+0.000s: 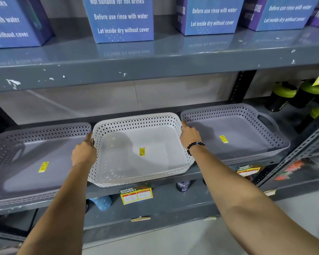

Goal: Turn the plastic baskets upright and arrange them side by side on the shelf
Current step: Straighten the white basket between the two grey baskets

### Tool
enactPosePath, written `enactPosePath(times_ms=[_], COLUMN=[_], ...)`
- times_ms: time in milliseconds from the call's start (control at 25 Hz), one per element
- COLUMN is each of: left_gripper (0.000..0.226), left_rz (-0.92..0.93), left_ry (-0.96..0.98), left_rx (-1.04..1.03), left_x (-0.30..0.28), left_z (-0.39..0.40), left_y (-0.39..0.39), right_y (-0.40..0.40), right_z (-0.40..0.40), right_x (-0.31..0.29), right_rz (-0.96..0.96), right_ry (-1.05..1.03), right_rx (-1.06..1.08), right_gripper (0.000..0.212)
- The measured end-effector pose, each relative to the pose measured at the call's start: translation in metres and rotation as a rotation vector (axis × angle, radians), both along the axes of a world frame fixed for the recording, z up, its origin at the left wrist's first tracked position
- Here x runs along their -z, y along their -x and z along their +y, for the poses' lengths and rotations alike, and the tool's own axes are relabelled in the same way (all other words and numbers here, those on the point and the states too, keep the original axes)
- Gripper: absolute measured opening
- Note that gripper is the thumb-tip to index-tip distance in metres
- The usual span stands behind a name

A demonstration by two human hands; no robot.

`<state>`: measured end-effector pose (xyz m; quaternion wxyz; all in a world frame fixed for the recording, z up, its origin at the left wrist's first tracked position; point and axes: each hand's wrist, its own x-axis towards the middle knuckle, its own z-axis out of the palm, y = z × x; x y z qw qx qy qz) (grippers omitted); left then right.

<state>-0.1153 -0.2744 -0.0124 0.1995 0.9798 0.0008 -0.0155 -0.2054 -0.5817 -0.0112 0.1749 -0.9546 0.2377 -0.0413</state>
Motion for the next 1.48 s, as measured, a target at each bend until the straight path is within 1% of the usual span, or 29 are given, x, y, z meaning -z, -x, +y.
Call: enactPosePath(times_ms=[280, 560, 800, 1480], left_gripper=[0.049, 0.048, 0.046, 0.046], left_rz=[-0.007, -0.013, -0.016, -0.038], left_ry=[-0.002, 0.025, -0.001, 0.014], left_rx=[0.006, -0.001, 0.020, 0.024], left_x=[0.0007, -0.0012, -0.0043, -0.0015], left_z=[0.0004, -0.0001, 0.0008, 0.0014], left_y=[-0.0002, 0.0018, 0.0035, -0.0037], right_y=[0.0011, 0.0018, -0.0003, -0.0055], right_z=[-0.0004, 0.0012, 0.0001, -0.0038], right_x=[0.0018, 0.0025, 0.0032, 0.0049], right_rz=[-0.009, 0.035, 0.051, 0.064], right_ry=[-0.003, 0.046, 0.066, 0.104], right_rx=[0.005, -0.002, 0.000, -0.016], right_gripper=[0.054, 0.059, 0.062, 0.059])
